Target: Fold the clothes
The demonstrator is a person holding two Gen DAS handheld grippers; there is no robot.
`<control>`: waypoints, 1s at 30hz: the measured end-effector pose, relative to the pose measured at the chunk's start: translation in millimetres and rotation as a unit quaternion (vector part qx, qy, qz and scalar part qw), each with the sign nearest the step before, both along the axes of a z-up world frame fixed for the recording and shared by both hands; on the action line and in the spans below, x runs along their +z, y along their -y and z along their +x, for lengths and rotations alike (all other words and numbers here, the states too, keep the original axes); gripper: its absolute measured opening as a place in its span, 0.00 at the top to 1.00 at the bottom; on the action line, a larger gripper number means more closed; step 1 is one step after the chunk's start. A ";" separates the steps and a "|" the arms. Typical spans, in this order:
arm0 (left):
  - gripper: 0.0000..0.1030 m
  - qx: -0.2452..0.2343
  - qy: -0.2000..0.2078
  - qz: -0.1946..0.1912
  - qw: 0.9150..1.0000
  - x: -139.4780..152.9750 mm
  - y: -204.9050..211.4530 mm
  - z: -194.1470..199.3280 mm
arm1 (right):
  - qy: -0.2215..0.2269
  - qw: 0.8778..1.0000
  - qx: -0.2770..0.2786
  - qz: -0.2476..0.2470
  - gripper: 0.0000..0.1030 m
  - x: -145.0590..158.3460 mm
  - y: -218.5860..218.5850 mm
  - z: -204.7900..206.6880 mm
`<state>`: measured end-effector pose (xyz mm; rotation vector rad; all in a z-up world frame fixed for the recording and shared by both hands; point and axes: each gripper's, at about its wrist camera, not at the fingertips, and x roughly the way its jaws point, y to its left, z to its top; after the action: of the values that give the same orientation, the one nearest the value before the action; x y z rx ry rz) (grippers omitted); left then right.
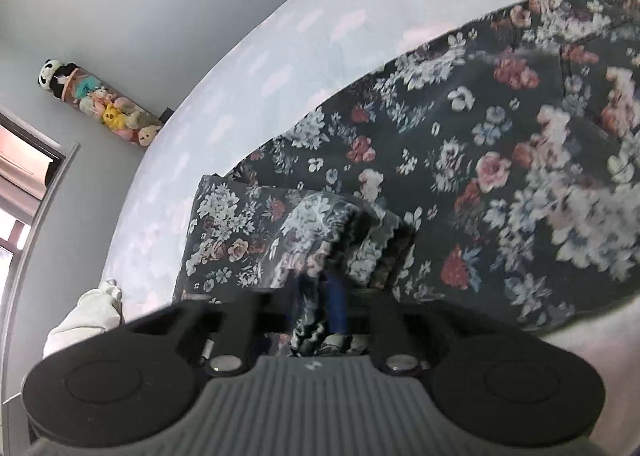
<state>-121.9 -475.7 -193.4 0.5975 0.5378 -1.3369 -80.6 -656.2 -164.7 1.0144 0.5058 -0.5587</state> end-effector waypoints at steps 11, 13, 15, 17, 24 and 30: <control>0.67 -0.021 -0.005 0.009 1.000 -3.6 6.3 -3.6 | -0.045 0.999 -0.029 0.005 0.90 -5.8 4.2 -10.2; 0.67 -0.015 -0.008 0.009 1.000 -3.6 6.4 -3.4 | -0.049 0.998 -0.030 -0.001 0.84 -5.7 2.3 -9.4; 0.67 -0.009 -0.012 0.010 1.000 -3.7 6.6 -3.3 | -0.058 0.998 -0.029 -0.019 0.65 0.1 -1.0 -10.0; 0.68 -0.003 -0.016 0.010 1.000 -3.8 6.7 -3.1 | -0.069 0.997 -0.027 -0.034 0.57 4.4 -2.5 -10.2; 0.70 0.044 -0.073 0.002 0.996 -5.6 3.8 7.6 | -0.074 0.997 -0.007 0.028 0.57 -28.5 13.4 5.0; 0.70 0.058 -0.095 -0.023 0.994 11.1 -8.5 19.7 | -0.084 0.996 -0.007 0.019 0.79 -16.6 7.6 17.4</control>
<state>-102.3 -467.2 -182.2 0.3967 0.6844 -1.2993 -63.2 -663.8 -181.3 1.0134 0.6609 -0.6517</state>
